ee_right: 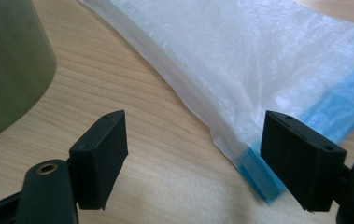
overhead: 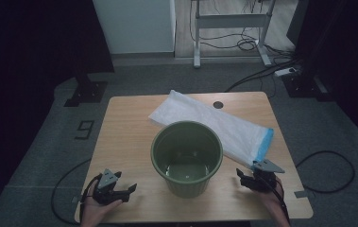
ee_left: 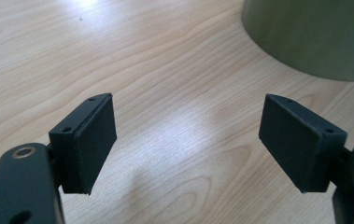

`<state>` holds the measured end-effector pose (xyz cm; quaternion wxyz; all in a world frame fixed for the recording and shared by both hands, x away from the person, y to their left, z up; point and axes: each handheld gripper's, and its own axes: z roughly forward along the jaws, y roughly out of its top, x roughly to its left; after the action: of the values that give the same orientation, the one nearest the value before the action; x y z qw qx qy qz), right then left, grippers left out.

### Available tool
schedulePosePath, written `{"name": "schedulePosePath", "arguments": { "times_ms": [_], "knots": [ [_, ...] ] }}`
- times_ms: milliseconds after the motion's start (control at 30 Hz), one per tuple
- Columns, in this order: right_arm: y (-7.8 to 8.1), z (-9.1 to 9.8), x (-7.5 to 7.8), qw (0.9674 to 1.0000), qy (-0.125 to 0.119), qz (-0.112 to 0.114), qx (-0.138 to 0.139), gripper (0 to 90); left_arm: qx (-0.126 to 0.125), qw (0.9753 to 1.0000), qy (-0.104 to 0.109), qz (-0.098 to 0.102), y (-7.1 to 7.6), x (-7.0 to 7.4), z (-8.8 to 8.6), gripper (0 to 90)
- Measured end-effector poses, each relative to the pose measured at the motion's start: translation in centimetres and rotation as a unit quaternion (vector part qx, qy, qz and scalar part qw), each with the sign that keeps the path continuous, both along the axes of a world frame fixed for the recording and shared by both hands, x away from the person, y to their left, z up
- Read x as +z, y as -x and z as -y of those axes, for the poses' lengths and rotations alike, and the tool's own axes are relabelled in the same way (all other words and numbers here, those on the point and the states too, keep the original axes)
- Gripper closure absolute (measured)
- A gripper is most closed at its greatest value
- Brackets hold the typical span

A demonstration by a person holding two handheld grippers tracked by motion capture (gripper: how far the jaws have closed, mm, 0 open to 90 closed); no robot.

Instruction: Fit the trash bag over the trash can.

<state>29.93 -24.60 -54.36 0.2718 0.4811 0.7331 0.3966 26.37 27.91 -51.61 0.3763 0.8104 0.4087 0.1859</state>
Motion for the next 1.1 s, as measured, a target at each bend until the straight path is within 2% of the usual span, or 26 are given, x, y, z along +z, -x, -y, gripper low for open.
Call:
{"name": "schedulePosePath", "arguments": {
  "times_ms": [33, 100, 200, 300, 433, 467, 533, 633, 667, 700, 733, 800, 867, 933, 1100],
  "knots": [
    [0.0, 0.0, 0.0, 1.0000, 0.000, 0.000, 0.000, 23.2, 0.002, 1.0000, 0.000, -0.001, 0.0, -0.1, -0.1, 18.7],
    [-1.0, -0.3, -0.1, 0.9997, 0.026, 0.003, -0.001, 24.7, 0.005, 1.0000, 0.001, -0.006, -0.1, -0.2, -0.3, 19.2],
    [-1.7, -0.2, -0.1, 0.9996, 0.029, 0.000, -0.005, 27.1, 0.007, 0.9999, -0.001, -0.011, -0.1, -0.2, -0.5, 19.6],
    [-2.7, 0.2, -0.2, 0.9994, 0.030, -0.007, -0.014, 34.5, 0.012, 0.9998, 0.002, -0.013, 0.0, -0.3, -0.7, 19.8],
    [-3.1, 0.6, -0.5, 0.9996, 0.018, -0.021, -0.006, 38.8, 0.020, 0.9998, 0.007, -0.005, 0.2, -0.1, -0.9, 22.1],
    [-3.2, 0.8, -0.6, 0.9994, 0.017, -0.032, -0.004, 40.0, 0.023, 0.9997, 0.012, -0.003, 0.2, -0.1, -0.9, 22.8],
    [-3.2, 0.8, -0.7, 0.9992, 0.014, -0.036, -0.003, 41.3, 0.023, 0.9996, 0.013, -0.004, 0.2, -0.2, -0.9, 22.9],
    [-3.3, 1.1, -0.9, 0.9989, 0.017, -0.042, -0.007, 48.8, 0.022, 0.9997, 0.012, -0.008, 0.3, -0.4, -0.9, 22.9],
    [-3.3, 1.2, -0.9, 0.9991, 0.013, -0.040, -0.012, 52.4, 0.016, 0.9993, 0.029, -0.016, 0.2, -0.2, -1.0, 22.3],
    [-3.3, 1.2, -0.9, 0.9991, 0.013, -0.040, -0.012, 52.4, 0.016, 0.9993, 0.029, -0.016, 0.2, -0.2, -1.0, 22.0],
    [-3.3, 1.2, -0.9, 0.9991, 0.013, -0.040, -0.011, 53.2, 0.013, 0.9986, 0.049, -0.017, 0.2, 0.0, -1.1, 22.0],
    [-3.3, 1.3, -1.0, 0.9985, 0.024, -0.049, -0.010, 59.1, 0.012, 0.9970, 0.076, -0.014, 0.3, 0.4, -1.4, 22.8],
    [-3.3, 1.3, -1.0, 0.9984, 0.024, -0.050, -0.010, 60.8, 0.011, 0.9970, 0.076, -0.012, 0.4, 0.5, -1.4, 22.8],
    [-3.1, 1.7, -1.0, 0.9984, 0.018, -0.052, -0.010, 70.2, 0.013, 0.9968, 0.077, -0.014, 0.4, 0.6, -1.4, 22.8],
    [-2.5, 2.5, -0.9, 0.9981, 0.040, -0.043, -0.019, 83.8, 0.020, 0.9967, 0.077, -0.018, 0.5, 0.6, -1.6, 22.9]
  ]
}}
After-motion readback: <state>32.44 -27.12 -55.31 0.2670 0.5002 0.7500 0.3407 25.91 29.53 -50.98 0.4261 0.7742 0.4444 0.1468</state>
